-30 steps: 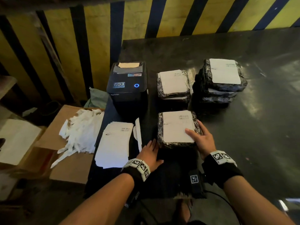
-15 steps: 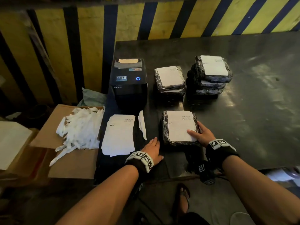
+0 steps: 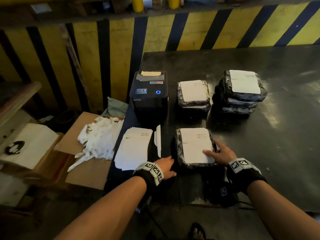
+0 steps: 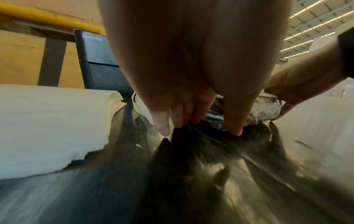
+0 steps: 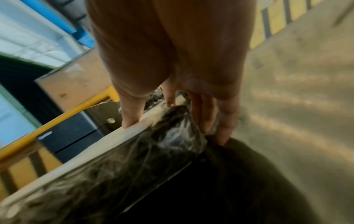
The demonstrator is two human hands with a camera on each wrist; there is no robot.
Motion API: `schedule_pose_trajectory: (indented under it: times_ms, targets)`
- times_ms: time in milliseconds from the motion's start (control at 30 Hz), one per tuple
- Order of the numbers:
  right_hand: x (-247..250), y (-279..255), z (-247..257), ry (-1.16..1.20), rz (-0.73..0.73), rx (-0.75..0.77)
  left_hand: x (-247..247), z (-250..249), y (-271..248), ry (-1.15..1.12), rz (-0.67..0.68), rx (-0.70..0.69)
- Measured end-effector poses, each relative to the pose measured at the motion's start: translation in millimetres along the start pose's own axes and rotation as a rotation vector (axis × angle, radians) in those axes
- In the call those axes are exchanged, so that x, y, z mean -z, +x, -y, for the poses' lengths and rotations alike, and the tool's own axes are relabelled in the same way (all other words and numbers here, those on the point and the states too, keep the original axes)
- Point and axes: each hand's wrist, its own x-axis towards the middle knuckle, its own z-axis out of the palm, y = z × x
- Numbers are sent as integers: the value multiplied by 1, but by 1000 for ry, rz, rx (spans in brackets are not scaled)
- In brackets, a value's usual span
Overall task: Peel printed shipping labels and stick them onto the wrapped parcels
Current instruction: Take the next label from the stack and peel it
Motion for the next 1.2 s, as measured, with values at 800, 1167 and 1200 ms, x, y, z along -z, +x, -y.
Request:
schedule_pose_trajectory:
  times_ms: [800, 1167, 1200]
  targets:
    - [-177, 30, 182, -412, -62, 205, 65, 197, -30, -65, -218, 36]
    - [-189, 32, 174, -209, -133, -7, 52, 220, -31, -66, -198, -70]
    - [-186, 32, 174, -201, -133, 14, 53, 221, -31, -62, -202, -74]
